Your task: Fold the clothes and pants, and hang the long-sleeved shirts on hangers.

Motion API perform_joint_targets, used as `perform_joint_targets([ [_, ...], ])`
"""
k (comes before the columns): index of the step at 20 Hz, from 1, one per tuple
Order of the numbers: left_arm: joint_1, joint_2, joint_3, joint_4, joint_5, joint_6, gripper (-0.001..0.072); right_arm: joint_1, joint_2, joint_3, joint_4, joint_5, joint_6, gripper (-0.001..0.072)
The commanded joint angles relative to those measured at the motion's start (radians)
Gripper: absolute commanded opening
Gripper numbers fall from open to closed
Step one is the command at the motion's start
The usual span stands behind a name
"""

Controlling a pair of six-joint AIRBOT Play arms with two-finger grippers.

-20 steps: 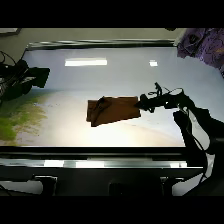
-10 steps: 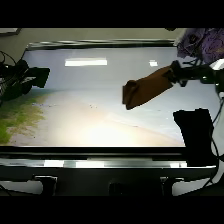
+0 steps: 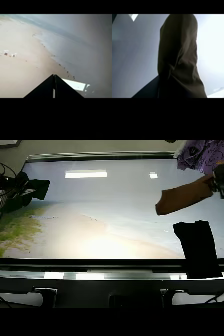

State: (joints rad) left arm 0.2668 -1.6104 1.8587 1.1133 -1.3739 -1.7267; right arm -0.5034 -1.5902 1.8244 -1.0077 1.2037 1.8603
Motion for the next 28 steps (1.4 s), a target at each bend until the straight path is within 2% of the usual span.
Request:
perform_joint_targets([
  [1, 0.000, 0.000, 0.000, -0.026, -0.008, -0.001, 0.0021, -0.036, 0.048, 0.004, -0.181, -0.001, 0.144, 0.0026],
  [8, 0.000, 0.000, 0.000, -0.026, -0.045, -0.001, 0.0021, -0.035, 0.129, 0.004, -0.348, 0.031, 0.358, 0.0026],
  [14, 0.000, -0.001, 0.000, -0.026, -0.045, 0.018, 0.0021, -0.035, 0.180, 0.004, -0.500, 0.217, 0.453, 0.0026],
  [19, 0.000, -0.001, 0.000, -0.025, -0.047, 0.029, 0.0021, -0.035, 0.209, 0.003, -0.569, 0.384, 0.451, 0.0026],
  [22, 0.000, -0.001, 0.000, -0.025, -0.051, 0.029, 0.0021, -0.035, 0.219, -0.003, -0.650, 0.483, 0.386, 0.0026],
  [25, 0.000, -0.001, 0.000, -0.025, -0.051, 0.029, 0.0021, -0.035, 0.287, -0.125, -0.692, 0.460, 0.382, 0.0027],
  [28, 0.000, -0.001, 0.000, -0.025, -0.051, 0.029, 0.0021, -0.035, 0.404, -0.373, -0.722, 0.380, 0.391, 0.0027],
])
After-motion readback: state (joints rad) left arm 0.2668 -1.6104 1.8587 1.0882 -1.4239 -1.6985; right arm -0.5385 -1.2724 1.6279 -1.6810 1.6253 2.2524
